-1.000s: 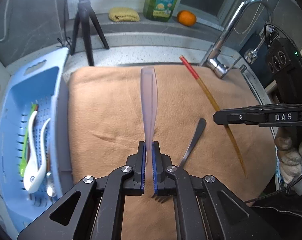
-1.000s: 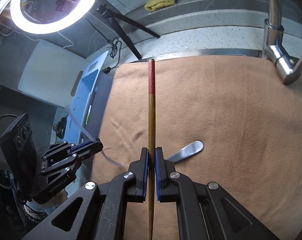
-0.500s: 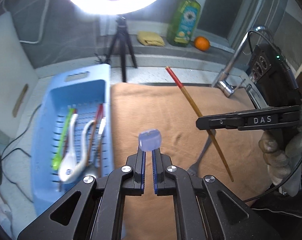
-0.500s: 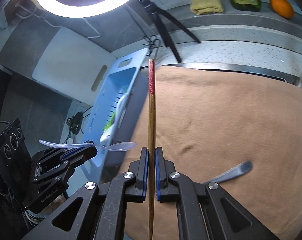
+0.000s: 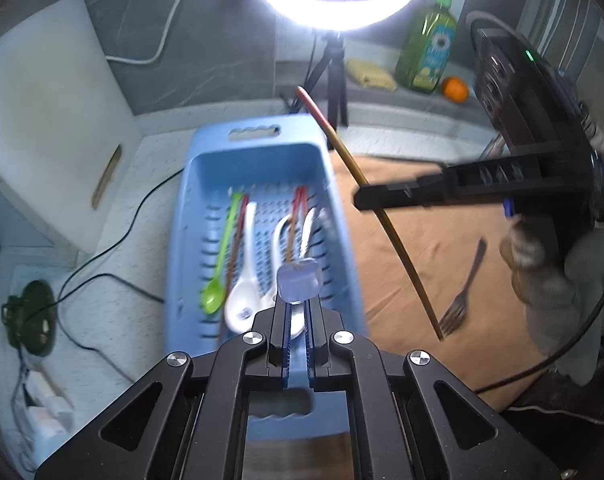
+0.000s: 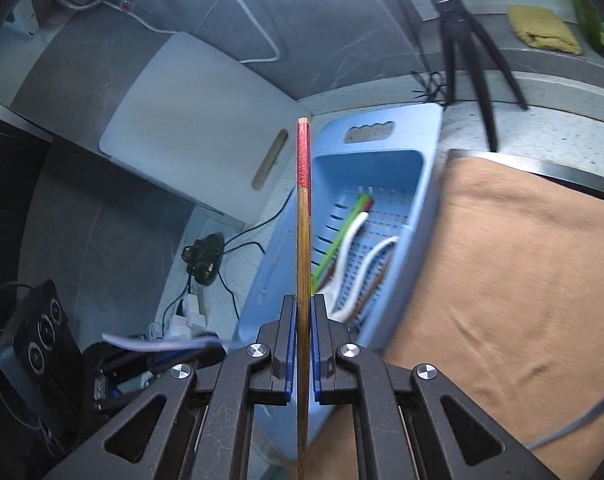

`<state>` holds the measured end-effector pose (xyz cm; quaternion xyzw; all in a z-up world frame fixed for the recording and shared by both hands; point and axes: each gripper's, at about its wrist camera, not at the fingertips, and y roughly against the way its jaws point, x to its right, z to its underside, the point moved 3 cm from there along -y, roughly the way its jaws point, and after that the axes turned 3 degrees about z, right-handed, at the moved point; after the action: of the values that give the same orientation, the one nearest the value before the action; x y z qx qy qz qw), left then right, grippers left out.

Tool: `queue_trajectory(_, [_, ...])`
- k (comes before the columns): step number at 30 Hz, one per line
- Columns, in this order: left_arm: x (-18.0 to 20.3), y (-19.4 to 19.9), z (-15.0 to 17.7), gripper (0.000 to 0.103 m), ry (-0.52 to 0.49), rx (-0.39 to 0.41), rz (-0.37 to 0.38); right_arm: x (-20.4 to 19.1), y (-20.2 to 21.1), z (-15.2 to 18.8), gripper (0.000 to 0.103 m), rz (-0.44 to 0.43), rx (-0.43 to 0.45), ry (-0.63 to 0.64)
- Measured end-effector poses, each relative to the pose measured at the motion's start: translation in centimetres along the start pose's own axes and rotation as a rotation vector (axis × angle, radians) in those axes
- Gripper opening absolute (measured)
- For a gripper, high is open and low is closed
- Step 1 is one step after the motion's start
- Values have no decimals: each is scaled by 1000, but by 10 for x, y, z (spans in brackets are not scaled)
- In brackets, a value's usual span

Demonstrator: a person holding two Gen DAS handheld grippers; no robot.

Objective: Organize utensils
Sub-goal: 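Carry the pink spoon and the chopstick over the blue basket with both grippers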

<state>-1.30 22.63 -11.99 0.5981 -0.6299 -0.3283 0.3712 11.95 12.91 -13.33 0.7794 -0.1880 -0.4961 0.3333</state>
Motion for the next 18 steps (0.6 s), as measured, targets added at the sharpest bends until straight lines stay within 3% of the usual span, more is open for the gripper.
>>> queue_trajectory(9, [-28,-31,1,5,-84,-145,15,1,-63,-6,6,12,-39,-69])
queue_trajectory(18, [-42,-86,-23,5,-108,-239,87,22,-88,-11,7,63,-85,-105])
